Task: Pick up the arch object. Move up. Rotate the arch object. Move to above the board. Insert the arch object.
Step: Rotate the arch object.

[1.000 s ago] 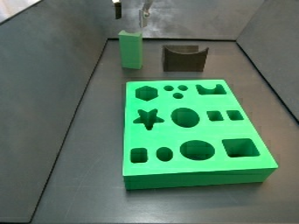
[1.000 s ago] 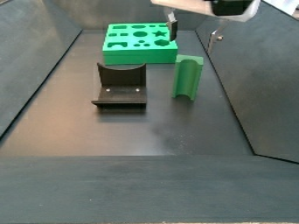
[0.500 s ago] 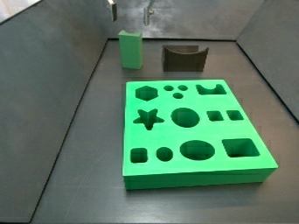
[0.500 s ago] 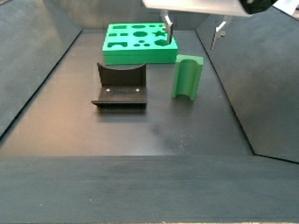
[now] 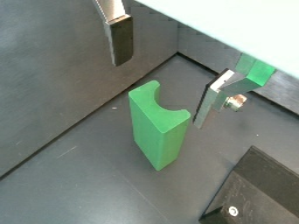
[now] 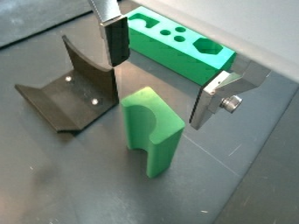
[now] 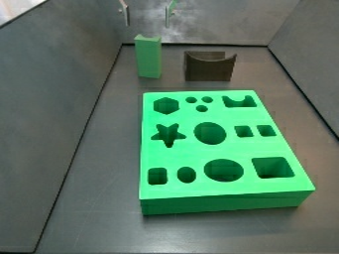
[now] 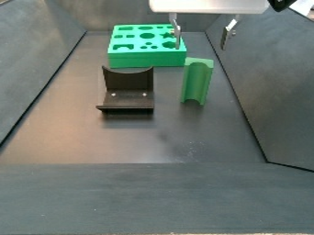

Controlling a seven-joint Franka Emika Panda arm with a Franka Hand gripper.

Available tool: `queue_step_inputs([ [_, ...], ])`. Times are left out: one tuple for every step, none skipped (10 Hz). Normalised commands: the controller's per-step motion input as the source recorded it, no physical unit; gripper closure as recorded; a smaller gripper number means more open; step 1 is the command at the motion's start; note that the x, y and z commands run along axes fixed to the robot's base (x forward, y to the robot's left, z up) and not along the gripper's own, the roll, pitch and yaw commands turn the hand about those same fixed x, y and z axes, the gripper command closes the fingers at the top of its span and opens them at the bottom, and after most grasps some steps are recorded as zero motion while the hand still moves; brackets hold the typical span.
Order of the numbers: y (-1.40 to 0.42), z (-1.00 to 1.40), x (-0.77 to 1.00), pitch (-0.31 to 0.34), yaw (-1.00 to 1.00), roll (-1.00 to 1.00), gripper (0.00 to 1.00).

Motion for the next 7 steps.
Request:
queue_step_inputs([
  [0.0,-1.0,0.01,0.013,0.12,0.0,0.0],
  [0.0,-1.0,0.02,-0.014,0.08,0.0,0.0],
  [0.0,-0.95,0.03,-0.029,0.05,0.0,0.0],
  [0.0,-0.85,0.03,-0.032,0.05,0.0,0.0],
  [0.0,-0.64,0.03,-0.036,0.04,0.0,0.0],
  [0.0,-0.49,0.03,-0.035,0.04,0.0,0.0],
  [0.0,-0.29,0.03,-0.032,0.04,0.0,0.0],
])
